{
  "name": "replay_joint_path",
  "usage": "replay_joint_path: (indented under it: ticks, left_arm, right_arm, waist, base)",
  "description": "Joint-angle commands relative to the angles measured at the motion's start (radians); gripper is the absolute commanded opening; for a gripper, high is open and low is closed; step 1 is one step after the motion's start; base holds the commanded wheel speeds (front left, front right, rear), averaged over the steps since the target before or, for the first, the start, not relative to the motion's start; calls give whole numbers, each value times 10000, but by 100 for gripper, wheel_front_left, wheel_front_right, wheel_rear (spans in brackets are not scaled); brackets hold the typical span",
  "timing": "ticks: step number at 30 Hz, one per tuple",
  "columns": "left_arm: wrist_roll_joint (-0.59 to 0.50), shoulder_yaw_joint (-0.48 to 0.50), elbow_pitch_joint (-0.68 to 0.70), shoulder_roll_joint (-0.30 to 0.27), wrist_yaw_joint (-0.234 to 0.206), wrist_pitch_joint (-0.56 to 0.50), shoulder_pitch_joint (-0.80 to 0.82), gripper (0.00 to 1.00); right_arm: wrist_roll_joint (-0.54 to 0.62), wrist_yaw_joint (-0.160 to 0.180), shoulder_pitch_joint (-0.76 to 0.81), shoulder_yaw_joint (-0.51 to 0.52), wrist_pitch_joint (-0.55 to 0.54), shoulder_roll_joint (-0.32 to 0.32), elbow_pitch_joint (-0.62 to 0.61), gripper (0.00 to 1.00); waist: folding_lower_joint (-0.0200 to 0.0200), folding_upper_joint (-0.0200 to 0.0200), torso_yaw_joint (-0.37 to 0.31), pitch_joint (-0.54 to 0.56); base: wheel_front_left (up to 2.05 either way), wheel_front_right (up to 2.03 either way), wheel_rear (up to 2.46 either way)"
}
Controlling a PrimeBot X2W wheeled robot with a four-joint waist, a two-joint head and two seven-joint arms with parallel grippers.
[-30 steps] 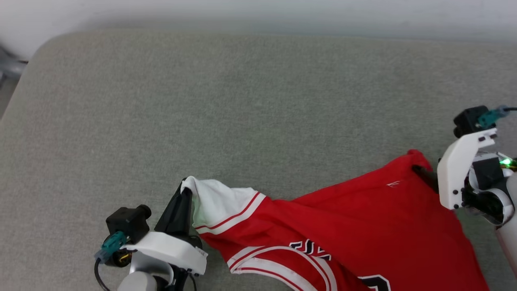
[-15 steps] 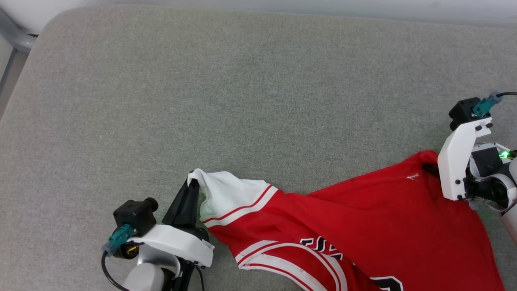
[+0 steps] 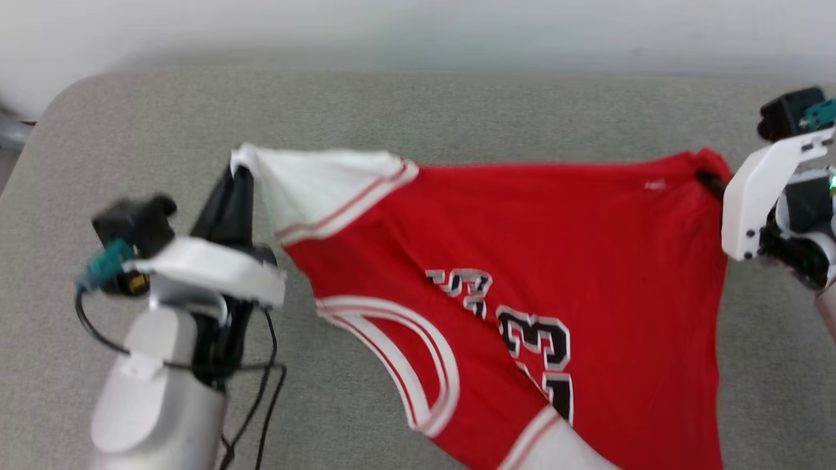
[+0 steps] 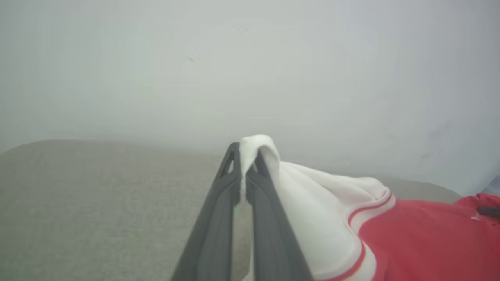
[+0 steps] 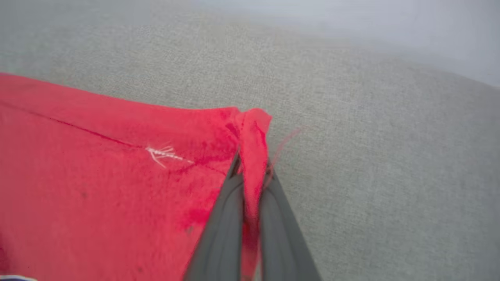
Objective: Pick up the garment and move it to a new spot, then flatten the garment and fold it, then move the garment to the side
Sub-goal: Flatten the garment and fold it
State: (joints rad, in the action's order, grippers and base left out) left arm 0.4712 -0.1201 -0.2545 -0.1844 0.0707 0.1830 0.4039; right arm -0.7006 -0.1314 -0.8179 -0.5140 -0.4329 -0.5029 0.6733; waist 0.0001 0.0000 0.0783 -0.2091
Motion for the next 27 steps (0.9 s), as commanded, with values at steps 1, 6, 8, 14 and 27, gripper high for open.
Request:
replay_joint_path:
  ticks: [1,6,8,14,27]
  left_arm:
    - [25,40,-98,-194,72,-293,923,0]
    - [-107,-63,-1109,-533,157,-919,3128,0]
    - [-136,-63,-1661,-586,164,-964,4043,0]
    - [-457,-52,-3245,-953,167,-697,6792,0]
    - [-1088,-491,-5496,-1556,321,-246,11781,0]
  right_arm:
    - [315,14,-560,269,345,138,276,0]
    - [990,14,-1718,1062,1144,472,901,0]
    - [1259,16,-2290,1445,1534,562,1104,0]
    - [2259,17,-4058,2427,2565,833,1568,0]
    - [4005,17,-7695,3397,3556,1516,2097,0]
  waist:
    - [-1,0,-209,38]
    - [-1,0,-445,-190]
    - [-1,0,-500,-349]
    - [-1,0,-680,-1022]
    - [-1,0,-810,-3276]
  base:
    - [0,0,0]
    - [0,0,0]
    - [0,0,0]
    - [0,0,0]
    - [0,0,0]
